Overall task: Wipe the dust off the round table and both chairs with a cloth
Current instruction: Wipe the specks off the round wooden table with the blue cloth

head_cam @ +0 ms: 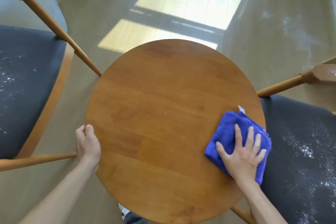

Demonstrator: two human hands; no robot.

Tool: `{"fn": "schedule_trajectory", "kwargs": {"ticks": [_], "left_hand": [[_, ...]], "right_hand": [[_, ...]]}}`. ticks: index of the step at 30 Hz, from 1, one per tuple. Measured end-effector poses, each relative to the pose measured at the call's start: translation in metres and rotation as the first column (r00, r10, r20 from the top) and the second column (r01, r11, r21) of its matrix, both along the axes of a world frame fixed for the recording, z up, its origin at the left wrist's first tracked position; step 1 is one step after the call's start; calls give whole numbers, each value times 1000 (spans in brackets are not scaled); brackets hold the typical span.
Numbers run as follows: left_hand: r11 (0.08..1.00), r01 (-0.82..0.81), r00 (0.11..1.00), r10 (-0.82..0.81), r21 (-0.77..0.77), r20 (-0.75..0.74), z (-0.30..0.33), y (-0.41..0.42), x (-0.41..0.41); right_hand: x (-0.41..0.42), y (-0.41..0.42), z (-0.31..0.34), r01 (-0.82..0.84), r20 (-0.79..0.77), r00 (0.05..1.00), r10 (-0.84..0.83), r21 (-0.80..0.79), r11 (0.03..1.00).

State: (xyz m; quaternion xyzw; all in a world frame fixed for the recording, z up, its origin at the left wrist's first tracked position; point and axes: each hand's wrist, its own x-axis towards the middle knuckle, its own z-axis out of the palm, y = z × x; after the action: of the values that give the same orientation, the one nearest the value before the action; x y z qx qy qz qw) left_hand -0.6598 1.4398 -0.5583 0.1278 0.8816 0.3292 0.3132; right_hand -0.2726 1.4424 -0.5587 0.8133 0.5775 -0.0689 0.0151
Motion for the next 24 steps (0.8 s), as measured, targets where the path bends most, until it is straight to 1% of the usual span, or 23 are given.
{"fn": "schedule_trajectory", "kwargs": {"ticks": [2,5,7,8,10,12,14,16,19,21,24], "left_hand": [[998,-51,999,51,24,6,2,2,-2],[994,-103,994,102,44,27,2,4,-10],[991,-121,992,118,59,50,1,4,-14],[990,-124,991,121,62,60,0,4,-16],[990,-123,990,118,62,79,-2,4,-20],[990,-123,987,114,68,116,-3,3,-25],[987,-137,976,120,83,184,-2,3,-33],[985,-143,955,112,93,276,0,4,-41],[986,-141,919,99,84,381,3,3,-53],[985,-155,909,113,73,402,5,0,-59],[981,-169,901,116,92,417,8,-3,-66]], "right_hand": [[4,10,-3,116,-29,993,-117,-27,993],[-11,31,-7,242,-71,967,-244,-40,970],[-30,46,-8,268,-84,959,-270,-39,963],[-43,54,-9,256,-83,963,-258,-37,966],[-80,71,-13,188,-74,979,-189,-21,982],[-130,85,-17,84,-68,994,-84,3,996],[-187,91,-19,-43,-77,996,44,17,999],[-243,88,-17,-177,-114,977,182,52,983],[-312,66,-13,-370,-169,907,386,119,922],[-341,46,-12,-466,-219,845,487,142,873],[-358,19,-14,-575,-260,757,599,169,800]]}}
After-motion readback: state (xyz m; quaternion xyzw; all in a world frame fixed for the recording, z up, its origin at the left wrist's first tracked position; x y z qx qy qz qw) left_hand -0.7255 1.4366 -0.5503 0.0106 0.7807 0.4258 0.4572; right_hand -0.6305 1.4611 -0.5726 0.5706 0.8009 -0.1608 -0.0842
